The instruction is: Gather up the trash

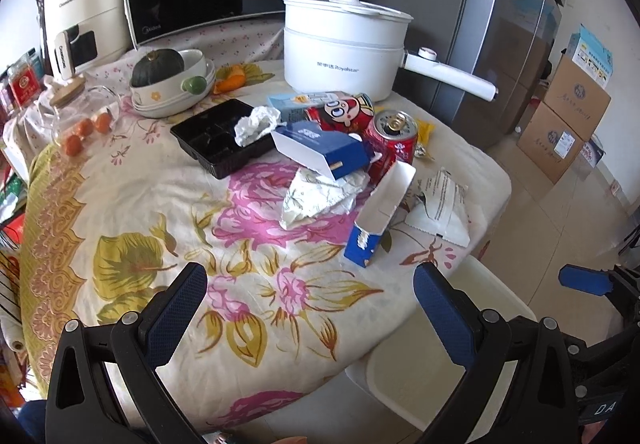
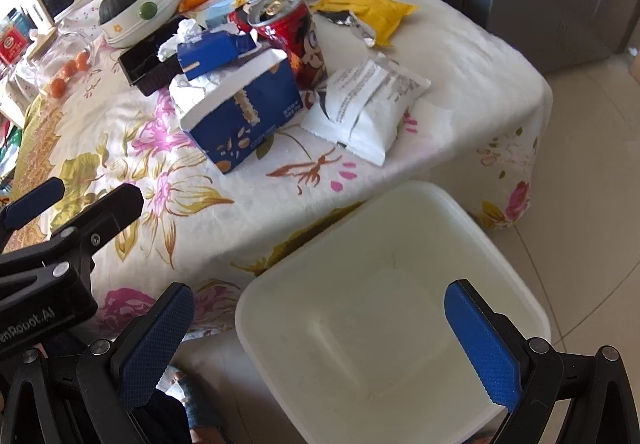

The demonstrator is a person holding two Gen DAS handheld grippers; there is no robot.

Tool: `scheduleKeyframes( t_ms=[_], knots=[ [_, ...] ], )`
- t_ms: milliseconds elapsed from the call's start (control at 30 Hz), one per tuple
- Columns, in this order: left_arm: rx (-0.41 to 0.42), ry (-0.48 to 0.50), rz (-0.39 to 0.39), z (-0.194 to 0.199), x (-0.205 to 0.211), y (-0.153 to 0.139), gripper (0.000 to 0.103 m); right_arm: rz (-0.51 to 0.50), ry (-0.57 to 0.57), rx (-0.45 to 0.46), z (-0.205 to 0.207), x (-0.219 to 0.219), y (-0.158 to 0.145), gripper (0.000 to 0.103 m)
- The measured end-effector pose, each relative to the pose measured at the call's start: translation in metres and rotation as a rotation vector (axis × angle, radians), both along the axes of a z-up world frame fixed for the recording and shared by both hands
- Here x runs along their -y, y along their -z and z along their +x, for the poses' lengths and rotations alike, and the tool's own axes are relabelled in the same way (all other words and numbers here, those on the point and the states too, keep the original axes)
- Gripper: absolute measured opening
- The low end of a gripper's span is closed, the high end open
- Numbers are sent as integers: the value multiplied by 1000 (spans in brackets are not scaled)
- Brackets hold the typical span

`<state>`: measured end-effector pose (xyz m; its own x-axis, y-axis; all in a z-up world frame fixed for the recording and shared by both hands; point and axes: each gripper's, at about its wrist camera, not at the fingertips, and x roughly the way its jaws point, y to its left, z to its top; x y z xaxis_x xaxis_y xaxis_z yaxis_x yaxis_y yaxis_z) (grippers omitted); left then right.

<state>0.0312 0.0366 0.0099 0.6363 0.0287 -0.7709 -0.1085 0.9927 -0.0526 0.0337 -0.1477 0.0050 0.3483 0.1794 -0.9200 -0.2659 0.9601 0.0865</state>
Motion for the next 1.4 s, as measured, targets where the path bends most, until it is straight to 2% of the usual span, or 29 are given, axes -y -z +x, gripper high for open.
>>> scheduleKeyframes(
  t_ms=[33,67,100,133,200,267,367,467,500,600,767,867,933,1000,1100,1200,1267,1333,1367,1400],
  knots=[
    [5,-2,14,4,-1,-4,103,-16,-14,29,4,-4,-9,103],
    [8,-4,34,8,-3,-8,103,-66,-32,6,12,-6,-12,103],
    [7,-9,55,13,-4,-12,103,-74,-51,-33,20,-6,-15,103],
    [8,-13,69,17,-7,-15,103,-74,-73,-33,26,-8,-20,103],
    [10,-21,76,24,-12,-22,103,18,-125,-37,36,-2,-24,103],
    [12,-31,68,34,-16,-28,103,49,-151,13,47,1,-30,103],
    [-4,-42,44,54,-17,-34,103,39,-159,95,66,3,-39,103],
    [-36,-39,40,81,-12,-31,103,31,-128,202,86,5,-41,103],
    [-54,-38,44,89,-10,-27,103,41,-110,207,93,8,-38,103],
    [-120,-33,6,101,-8,-4,103,110,-62,177,104,18,-23,103],
    [-203,0,-103,96,-5,28,103,85,-58,127,109,24,-1,103],
    [-180,64,-77,95,10,27,103,70,-41,83,119,26,13,103],
    [-181,93,-56,97,18,29,103,108,-10,26,128,30,25,103],
    [-193,117,-68,101,23,34,101,164,31,-41,138,35,37,103],
    [-231,146,-60,107,29,47,93,239,91,-113,149,40,51,101],
    [-258,168,-57,113,33,57,71,252,110,-141,153,33,61,95],
    [-250,189,-47,111,36,57,44,248,108,-159,155,27,67,89],
    [-228,220,-31,109,41,53,33,238,98,-151,155,21,71,83],
    [-217,240,-31,107,43,51,22,214,82,-133,153,15,70,69],
    [-211,255,-29,105,46,48,22,182,65,-123,152,11,69,63]
  ],
)
